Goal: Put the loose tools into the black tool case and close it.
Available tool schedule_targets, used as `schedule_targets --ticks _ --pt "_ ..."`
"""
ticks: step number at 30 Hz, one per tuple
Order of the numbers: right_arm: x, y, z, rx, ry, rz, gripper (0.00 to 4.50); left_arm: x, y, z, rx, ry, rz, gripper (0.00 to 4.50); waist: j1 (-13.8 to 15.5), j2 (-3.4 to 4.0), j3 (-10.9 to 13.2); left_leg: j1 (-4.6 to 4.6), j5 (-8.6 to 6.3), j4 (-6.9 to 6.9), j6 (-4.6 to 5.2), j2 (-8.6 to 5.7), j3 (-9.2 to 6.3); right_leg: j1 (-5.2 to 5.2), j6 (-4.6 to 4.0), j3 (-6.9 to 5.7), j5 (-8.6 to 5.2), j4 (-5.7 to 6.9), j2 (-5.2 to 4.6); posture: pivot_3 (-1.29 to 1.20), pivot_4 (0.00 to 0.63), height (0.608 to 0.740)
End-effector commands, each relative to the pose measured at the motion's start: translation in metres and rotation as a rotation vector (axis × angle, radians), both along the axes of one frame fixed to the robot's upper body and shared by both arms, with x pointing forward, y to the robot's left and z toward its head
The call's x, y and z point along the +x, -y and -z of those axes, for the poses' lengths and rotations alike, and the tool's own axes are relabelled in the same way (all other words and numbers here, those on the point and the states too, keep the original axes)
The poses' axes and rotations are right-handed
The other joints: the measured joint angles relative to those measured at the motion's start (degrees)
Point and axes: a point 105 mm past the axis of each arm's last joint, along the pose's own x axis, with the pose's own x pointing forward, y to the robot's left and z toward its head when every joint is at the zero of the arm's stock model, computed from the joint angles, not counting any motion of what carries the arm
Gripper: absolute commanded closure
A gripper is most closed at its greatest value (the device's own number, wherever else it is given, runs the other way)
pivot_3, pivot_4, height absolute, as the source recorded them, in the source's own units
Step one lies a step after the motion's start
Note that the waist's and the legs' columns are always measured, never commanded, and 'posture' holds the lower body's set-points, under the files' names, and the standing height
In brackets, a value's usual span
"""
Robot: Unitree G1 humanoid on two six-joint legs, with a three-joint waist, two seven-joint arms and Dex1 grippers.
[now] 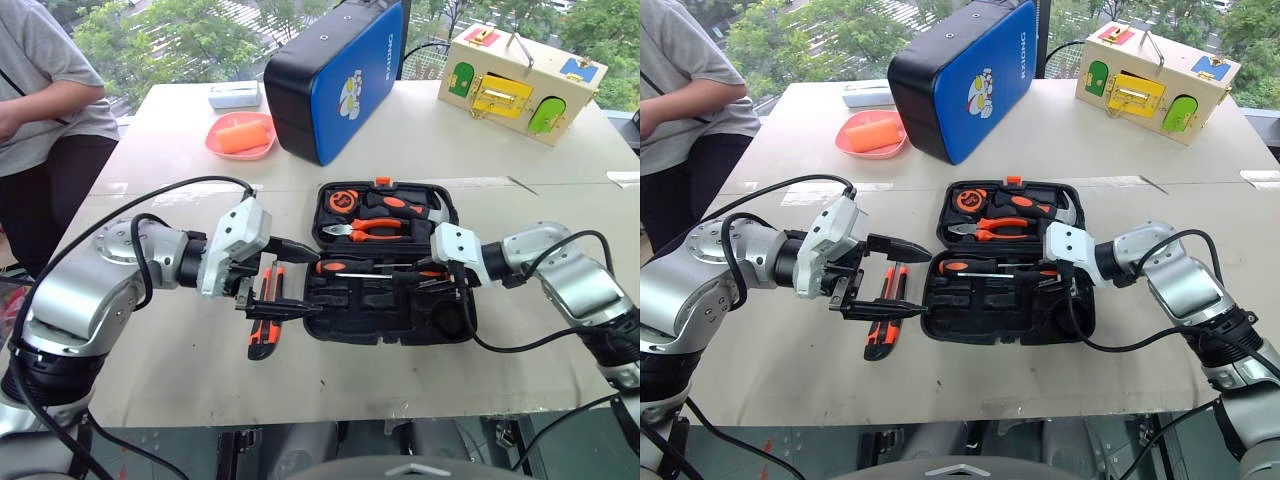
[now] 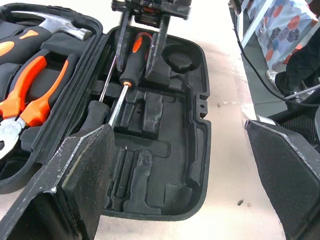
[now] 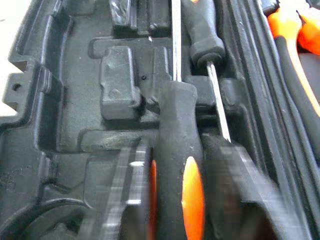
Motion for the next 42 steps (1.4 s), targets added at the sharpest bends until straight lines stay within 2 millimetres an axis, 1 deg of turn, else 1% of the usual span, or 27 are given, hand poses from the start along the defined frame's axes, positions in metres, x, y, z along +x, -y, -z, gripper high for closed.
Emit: schedule_targets --ticks 1,2,5,8,9,12,14,19,22,24,25,28,30,33,36,37,40,42 --pt "-0.003 -0.008 -0.026 0.069 0.050 -0.032 1.29 0.001 -0.002 -0.008 0.004 0.056 0.000 0.00 0.0 0.00 0.0 -0.01 0.00 0.00 0.00 0.00 0.00 0.00 0.00 0.01 0.00 0.00 0.00 0.00 0.150 0.735" --pt "-0.004 -0.012 -0.033 0.100 0.047 -0.036 0.93 0.001 -0.003 -0.008 0.005 0.056 -0.001 0.00 0.0 0.01 0.0 -0.01 0.00 0.00 0.00 0.00 0.00 0.00 0.00 0.01 0.00 0.01 0.00 0.00 0.150 0.735" --pt "-0.011 -0.023 -0.041 0.148 0.030 -0.054 0.93 0.002 -0.003 -0.008 0.004 0.057 -0.004 0.00 -0.2 0.01 0.0 -0.02 0.00 -0.01 0.00 0.00 0.00 -0.02 0.00 0.03 0.00 0.02 -0.01 0.00 0.150 0.735" --pt "-0.010 -0.032 -0.036 0.171 0.018 -0.032 1.77 0.003 -0.002 -0.007 0.003 0.059 -0.005 0.00 -0.1 0.00 0.0 -0.01 0.00 -0.01 0.00 0.00 0.00 -0.01 0.00 0.01 0.00 0.03 -0.02 0.00 0.150 0.735" --pt "-0.008 -0.033 -0.034 0.175 0.017 -0.019 2.15 0.003 -0.002 -0.007 0.002 0.060 -0.005 0.00 -0.1 0.00 0.0 -0.02 0.00 -0.01 0.00 0.00 0.00 -0.02 0.00 0.02 0.00 0.03 -0.02 0.00 0.150 0.735" --pt "-0.001 -0.033 -0.022 0.171 0.017 0.024 3.59 0.004 -0.002 -0.007 0.003 0.060 -0.005 0.00 0.1 0.00 0.0 -0.02 0.00 0.00 0.00 -0.01 0.01 -0.02 0.00 0.02 0.00 0.03 -0.01 0.00 0.150 0.735" --pt "0.001 -0.031 -0.014 0.163 0.014 0.040 4.45 0.004 -0.002 -0.006 0.004 0.060 -0.006 0.00 0.1 0.00 0.0 -0.01 0.00 0.00 0.00 -0.01 0.01 -0.06 0.00 0.01 0.00 0.03 -0.01 0.00 0.150 0.735" --pt "-0.002 -0.024 0.010 0.084 0.007 0.033 4.45 0.004 -0.001 -0.005 0.007 0.061 -0.006 0.00 -0.1 0.02 0.0 -0.02 0.00 -0.01 0.00 -0.01 0.01 -0.11 0.00 0.02 0.00 0.07 0.00 0.00 0.150 0.735" --pt "-0.002 -0.014 0.035 0.002 -0.001 0.048 4.45 0.005 -0.001 -0.004 0.008 0.061 -0.009 0.00 -0.1 0.02 0.0 0.00 0.00 0.00 0.00 -0.01 0.04 -0.11 0.00 0.05 0.00 0.10 0.01 0.00 0.150 0.735" --pt "0.002 -0.010 0.044 -0.029 0.019 0.060 4.45 0.005 -0.001 -0.003 0.010 0.060 -0.015 0.00 -0.1 0.00 -0.1 0.06 0.00 0.00 0.00 -0.01 0.04 -0.06 0.00 0.05 0.00 0.11 0.02 0.00 0.150 0.735" --pt "0.003 -0.010 0.044 -0.026 0.026 0.058 4.45 0.005 -0.002 -0.002 0.012 0.058 -0.019 0.00 -0.1 0.00 -0.1 0.10 0.00 0.00 -0.01 -0.01 0.04 -0.01 0.00 0.05 0.00 0.11 0.02 0.00 0.150 0.735" --pt "0.005 -0.012 0.034 0.029 0.011 0.075 4.45 0.005 -0.004 0.000 0.013 0.053 -0.039 0.00 0.0 -0.05 -0.2 0.25 0.02 0.01 -0.03 -0.01 0.04 0.12 0.00 0.06 0.00 0.16 0.03 0.00 0.150 0.735" --pt "0.006 -0.011 0.031 0.038 0.000 0.082 4.45 0.004 -0.005 0.001 0.010 0.050 -0.051 0.00 0.0 -0.05 -0.2 0.32 0.02 0.00 -0.03 -0.01 0.06 0.15 0.00 0.10 0.00 0.23 0.03 0.00 0.150 0.735" --pt "0.005 -0.004 0.040 -0.012 -0.003 0.077 4.45 0.002 -0.005 0.002 0.008 0.049 -0.057 0.00 0.2 -0.05 -0.2 0.33 0.02 0.00 -0.03 -0.01 0.05 0.14 -0.01 0.11 0.00 0.26 0.04 0.00 0.150 0.735" --pt "0.008 -0.002 0.045 -0.011 -0.012 0.107 4.45 0.001 -0.005 0.002 0.010 0.050 -0.058 0.00 0.2 -0.07 -0.2 0.33 0.02 0.00 -0.04 -0.01 0.06 0.15 -0.01 0.11 0.00 0.25 0.03 0.00 0.150 0.735" --pt "0.009 -0.004 0.042 0.015 -0.017 0.110 4.45 0.001 -0.005 0.002 0.011 0.052 -0.058 0.00 0.2 -0.07 -0.2 0.34 0.02 0.00 -0.04 -0.01 0.06 0.15 -0.01 0.12 0.00 0.25 0.03 0.00 0.150 0.735" --pt "0.005 -0.014 0.017 0.159 -0.090 0.111 4.45 0.002 -0.006 0.001 0.013 0.055 -0.058 0.00 0.2 -0.07 -0.2 0.35 0.02 0.00 -0.04 -0.01 0.06 0.16 -0.01 0.12 0.00 0.27 0.03 0.00 0.150 0.735" --pt "0.004 -0.014 0.004 0.199 -0.112 0.109 4.45 0.002 -0.007 0.001 0.018 0.055 -0.057 0.00 0.2 -0.05 -0.2 0.33 0.02 -0.01 -0.04 -0.01 0.06 0.15 -0.02 0.12 0.00 0.27 0.03 0.00 0.150 0.735"
